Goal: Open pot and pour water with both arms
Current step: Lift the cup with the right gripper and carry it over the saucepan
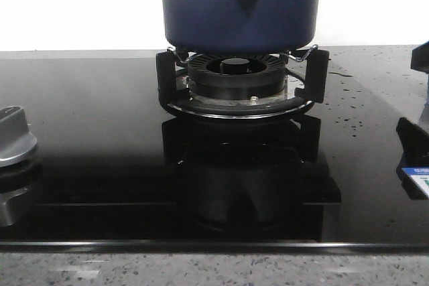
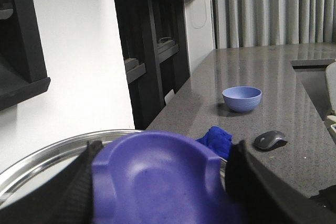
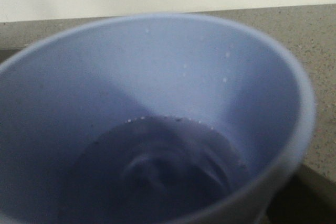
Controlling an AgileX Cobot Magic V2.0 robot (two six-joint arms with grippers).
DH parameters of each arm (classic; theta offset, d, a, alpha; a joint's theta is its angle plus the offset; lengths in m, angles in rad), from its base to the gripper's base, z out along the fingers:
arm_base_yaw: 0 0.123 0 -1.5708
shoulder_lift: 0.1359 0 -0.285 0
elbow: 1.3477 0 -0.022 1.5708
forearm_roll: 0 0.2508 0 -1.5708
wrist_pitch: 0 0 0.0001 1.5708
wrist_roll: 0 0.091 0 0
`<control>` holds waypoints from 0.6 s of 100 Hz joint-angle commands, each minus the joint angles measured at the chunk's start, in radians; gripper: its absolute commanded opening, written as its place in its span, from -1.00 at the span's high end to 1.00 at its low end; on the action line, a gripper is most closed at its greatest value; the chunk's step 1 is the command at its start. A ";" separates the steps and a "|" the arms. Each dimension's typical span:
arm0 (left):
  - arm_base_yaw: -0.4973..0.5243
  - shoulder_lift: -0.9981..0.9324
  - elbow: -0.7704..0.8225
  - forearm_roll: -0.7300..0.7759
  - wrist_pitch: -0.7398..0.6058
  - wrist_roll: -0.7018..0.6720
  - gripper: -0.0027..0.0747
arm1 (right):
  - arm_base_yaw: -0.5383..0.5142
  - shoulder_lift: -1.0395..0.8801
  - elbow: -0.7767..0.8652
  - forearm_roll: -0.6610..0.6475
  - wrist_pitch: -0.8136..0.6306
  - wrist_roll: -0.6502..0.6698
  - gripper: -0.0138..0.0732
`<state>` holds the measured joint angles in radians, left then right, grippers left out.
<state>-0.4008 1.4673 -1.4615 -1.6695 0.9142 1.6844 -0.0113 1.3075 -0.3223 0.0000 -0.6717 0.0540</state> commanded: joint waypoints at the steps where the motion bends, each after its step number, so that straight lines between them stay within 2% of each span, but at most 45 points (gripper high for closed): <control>1: 0.005 -0.046 -0.037 -0.087 0.007 -0.030 0.07 | -0.007 -0.013 -0.026 0.000 -0.111 0.000 -0.44; 14: 0.026 -0.060 -0.037 -0.081 0.007 -0.033 0.07 | -0.007 -0.013 -0.026 0.000 -0.155 0.000 -0.12; 23: 0.049 -0.083 -0.033 -0.074 0.007 -0.041 0.07 | -0.007 -0.017 -0.026 -0.012 -0.155 0.000 -0.03; 46: 0.145 -0.174 -0.027 0.105 0.013 -0.223 0.07 | -0.007 -0.139 -0.034 -0.139 -0.139 0.000 -0.03; 60: 0.166 -0.238 -0.010 0.199 0.014 -0.294 0.07 | -0.007 -0.246 -0.120 -0.227 0.015 0.000 -0.03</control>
<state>-0.2423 1.3004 -1.4568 -1.4385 0.9259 1.4392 -0.0113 1.1382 -0.3584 -0.1680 -0.6341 0.0554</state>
